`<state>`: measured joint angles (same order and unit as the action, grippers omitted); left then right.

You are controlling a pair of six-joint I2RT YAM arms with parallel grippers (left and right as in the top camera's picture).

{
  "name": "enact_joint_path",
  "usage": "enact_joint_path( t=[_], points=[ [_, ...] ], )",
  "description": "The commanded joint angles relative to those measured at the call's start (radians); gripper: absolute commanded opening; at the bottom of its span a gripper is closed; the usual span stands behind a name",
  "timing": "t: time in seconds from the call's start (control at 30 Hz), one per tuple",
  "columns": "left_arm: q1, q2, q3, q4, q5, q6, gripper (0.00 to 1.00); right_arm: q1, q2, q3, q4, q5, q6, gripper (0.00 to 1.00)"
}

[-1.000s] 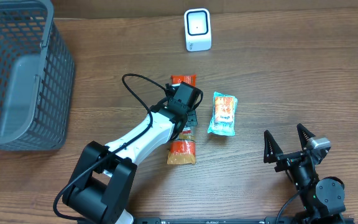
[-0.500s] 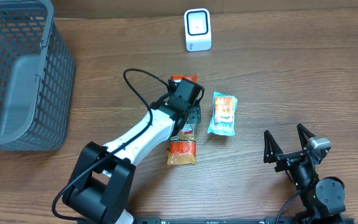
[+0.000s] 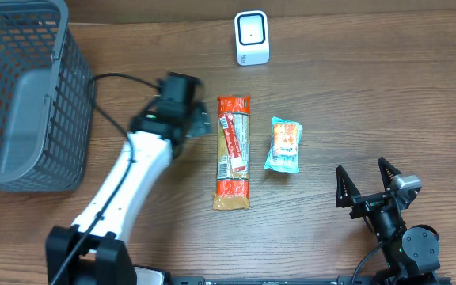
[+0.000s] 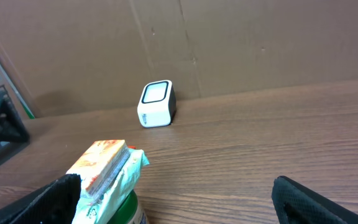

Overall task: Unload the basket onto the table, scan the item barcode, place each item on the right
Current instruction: 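Carry the pasta pack out and set it down left of the teal pack, then retract the left gripper beside the basket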

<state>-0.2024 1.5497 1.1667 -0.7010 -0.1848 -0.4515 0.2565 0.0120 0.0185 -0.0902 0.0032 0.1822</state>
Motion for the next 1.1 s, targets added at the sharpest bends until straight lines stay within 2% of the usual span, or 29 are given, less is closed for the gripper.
enact_joint_path(
  t=[0.0, 0.17, 0.27, 0.37, 0.47, 1.07],
  points=[
    [0.15, -0.02, 0.016, -0.048, -0.008, 0.12, 0.82, -0.003, -0.007, -0.01, 0.006, -0.006, -0.008, 1.0],
    [0.306, -0.02, 0.016, -0.082, 0.003, 0.142, 0.84, -0.003, -0.007, -0.01, 0.006, -0.006, -0.008, 1.0],
    [0.348, -0.02, 0.016, -0.082, 0.01, 0.17, 0.85, -0.003, -0.007, -0.01, 0.006, -0.006, -0.008, 1.0],
    [0.355, -0.02, 0.016, -0.071, 0.027, 0.217, 0.88, -0.003, -0.007, -0.01, 0.006, -0.006, -0.008, 1.0],
    [0.354, -0.019, 0.016, -0.058, 0.026, 0.251, 0.99, -0.003, -0.007, -0.01, 0.006, -0.006, -0.008, 1.0],
    [0.353, -0.019, 0.016, -0.073, 0.029, 0.246, 1.0, -0.003, -0.007, -0.01, 0.006, -0.006, -0.008, 1.0]
  ],
)
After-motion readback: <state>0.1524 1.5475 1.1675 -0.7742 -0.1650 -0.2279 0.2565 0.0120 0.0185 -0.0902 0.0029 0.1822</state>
